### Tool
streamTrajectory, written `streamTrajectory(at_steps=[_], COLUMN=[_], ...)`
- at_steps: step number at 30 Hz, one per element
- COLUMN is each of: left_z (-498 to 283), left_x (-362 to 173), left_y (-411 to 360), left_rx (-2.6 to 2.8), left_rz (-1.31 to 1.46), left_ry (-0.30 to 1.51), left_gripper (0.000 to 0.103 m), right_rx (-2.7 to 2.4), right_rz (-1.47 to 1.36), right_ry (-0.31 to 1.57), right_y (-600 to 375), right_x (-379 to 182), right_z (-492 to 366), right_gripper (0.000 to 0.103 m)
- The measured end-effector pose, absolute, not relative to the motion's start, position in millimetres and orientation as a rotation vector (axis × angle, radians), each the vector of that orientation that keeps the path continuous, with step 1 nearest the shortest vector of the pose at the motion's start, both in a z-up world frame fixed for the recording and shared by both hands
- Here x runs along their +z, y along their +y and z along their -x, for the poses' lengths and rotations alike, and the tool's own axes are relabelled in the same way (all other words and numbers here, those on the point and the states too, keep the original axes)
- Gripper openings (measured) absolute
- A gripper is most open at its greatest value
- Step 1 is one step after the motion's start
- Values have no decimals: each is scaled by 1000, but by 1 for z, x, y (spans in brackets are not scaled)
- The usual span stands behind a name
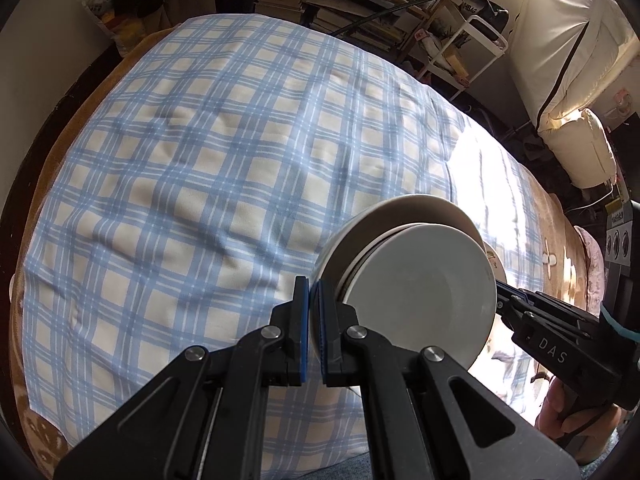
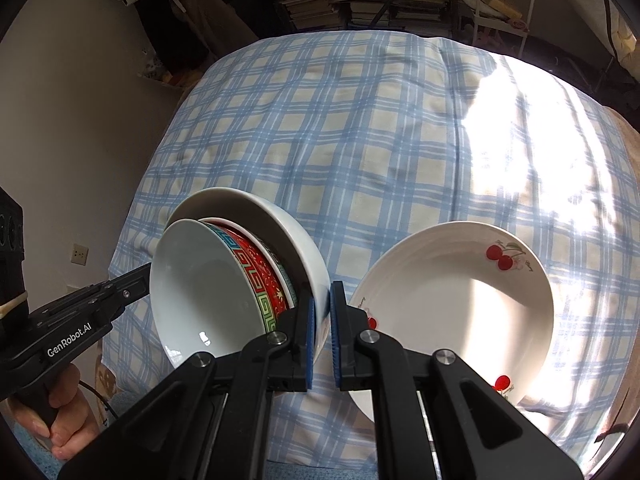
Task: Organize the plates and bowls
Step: 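Lift the bowl stack with both grippers and carry it over the cherry plates, then lower the bowl stack onto the cherry plates and open both grippers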
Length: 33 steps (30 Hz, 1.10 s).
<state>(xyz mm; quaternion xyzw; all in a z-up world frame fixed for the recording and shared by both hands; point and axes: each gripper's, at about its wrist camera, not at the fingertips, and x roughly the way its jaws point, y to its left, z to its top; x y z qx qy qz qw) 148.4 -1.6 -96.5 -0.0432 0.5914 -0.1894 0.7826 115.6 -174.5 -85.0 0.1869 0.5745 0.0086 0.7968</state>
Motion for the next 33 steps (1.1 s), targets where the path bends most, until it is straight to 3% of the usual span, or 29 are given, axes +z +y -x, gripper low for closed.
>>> streamTrajectory(at_steps=[15, 33], left_z=[-117, -98], left_x=[-99, -139], left_y=[-77, -132], left_rx=[-488, -500], left_rz=[35, -22], left_ry=[1308, 1399], left_gripper=[2, 2], right_rx=[-81, -149], right_rz=[-450, -580], right_ry=[1216, 1248], right_y=[-240, -294], right_x=[-76, -123], right_z=[-67, -36], right_gripper=[10, 11])
